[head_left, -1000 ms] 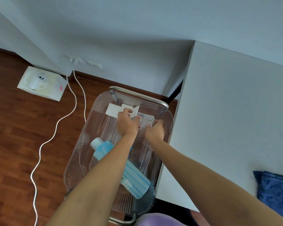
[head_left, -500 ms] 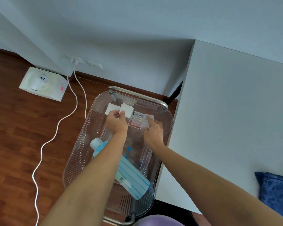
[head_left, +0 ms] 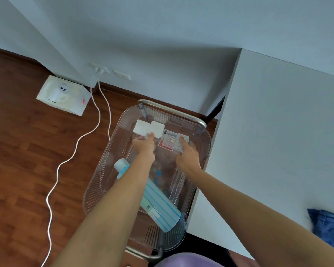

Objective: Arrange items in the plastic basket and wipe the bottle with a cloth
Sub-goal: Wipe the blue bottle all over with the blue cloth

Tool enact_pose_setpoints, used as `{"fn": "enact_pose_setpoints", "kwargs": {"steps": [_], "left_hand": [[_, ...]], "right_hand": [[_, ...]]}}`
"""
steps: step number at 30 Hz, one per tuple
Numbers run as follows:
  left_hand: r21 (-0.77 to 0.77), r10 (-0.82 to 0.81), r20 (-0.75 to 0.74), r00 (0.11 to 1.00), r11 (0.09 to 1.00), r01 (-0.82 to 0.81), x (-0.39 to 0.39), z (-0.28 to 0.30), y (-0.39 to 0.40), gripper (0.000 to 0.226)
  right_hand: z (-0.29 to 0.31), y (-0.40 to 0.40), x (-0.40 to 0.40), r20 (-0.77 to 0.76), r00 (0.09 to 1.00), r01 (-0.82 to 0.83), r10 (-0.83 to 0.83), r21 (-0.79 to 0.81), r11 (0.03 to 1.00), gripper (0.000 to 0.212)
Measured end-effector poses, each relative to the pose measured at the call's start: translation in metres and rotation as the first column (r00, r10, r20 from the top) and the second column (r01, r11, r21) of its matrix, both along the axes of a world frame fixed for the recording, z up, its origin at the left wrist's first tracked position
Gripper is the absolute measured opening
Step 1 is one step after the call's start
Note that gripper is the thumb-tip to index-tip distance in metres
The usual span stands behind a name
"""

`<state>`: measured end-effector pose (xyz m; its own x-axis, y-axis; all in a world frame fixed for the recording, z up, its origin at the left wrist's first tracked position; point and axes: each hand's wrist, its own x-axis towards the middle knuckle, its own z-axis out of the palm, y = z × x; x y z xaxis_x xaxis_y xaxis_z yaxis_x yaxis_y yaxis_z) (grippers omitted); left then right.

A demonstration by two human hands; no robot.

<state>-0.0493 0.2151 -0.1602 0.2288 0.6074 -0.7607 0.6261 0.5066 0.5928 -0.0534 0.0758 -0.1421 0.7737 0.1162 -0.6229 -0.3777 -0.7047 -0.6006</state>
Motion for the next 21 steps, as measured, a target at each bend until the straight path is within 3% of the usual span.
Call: {"fn": "enact_pose_setpoints", "kwargs": {"steps": [5,9,12,16,21], "left_hand": [[-0.022,0.013,0.092,0.996,1.0,-0.012,-0.031,0.05,0.001,0.041],[0.034,0.208,0.084,0.974,0.977,-0.212,-0.086,0.081,0.013,0.022],[0.051,0.332,0.001,0.943,0.942,-0.332,-0.127,0.086,0.025,0.027],[-0.167,0.446,-0.174,0.878,0.866,-0.472,-0.149,0.078,0.033,0.036],[-0.311,0.244,-0.299,0.923,0.889,-0.336,-0.152,0.056,0.024,0.038]], "right_hand": [[0.018,0.002,-0.013,0.107,0.994,-0.025,0.03,-0.046,0.999,0.064],[0.03,0.006,-0.031,0.168,0.985,-0.043,0.04,0.019,0.999,0.037],[0.031,0.008,-0.043,0.095,0.984,-0.156,0.153,0.023,0.988,0.022],[0.029,0.022,-0.048,-0.042,0.914,-0.402,0.403,0.036,0.915,0.041],[0.016,0.051,-0.053,-0.256,0.864,-0.419,0.433,0.108,0.901,0.049]]}}
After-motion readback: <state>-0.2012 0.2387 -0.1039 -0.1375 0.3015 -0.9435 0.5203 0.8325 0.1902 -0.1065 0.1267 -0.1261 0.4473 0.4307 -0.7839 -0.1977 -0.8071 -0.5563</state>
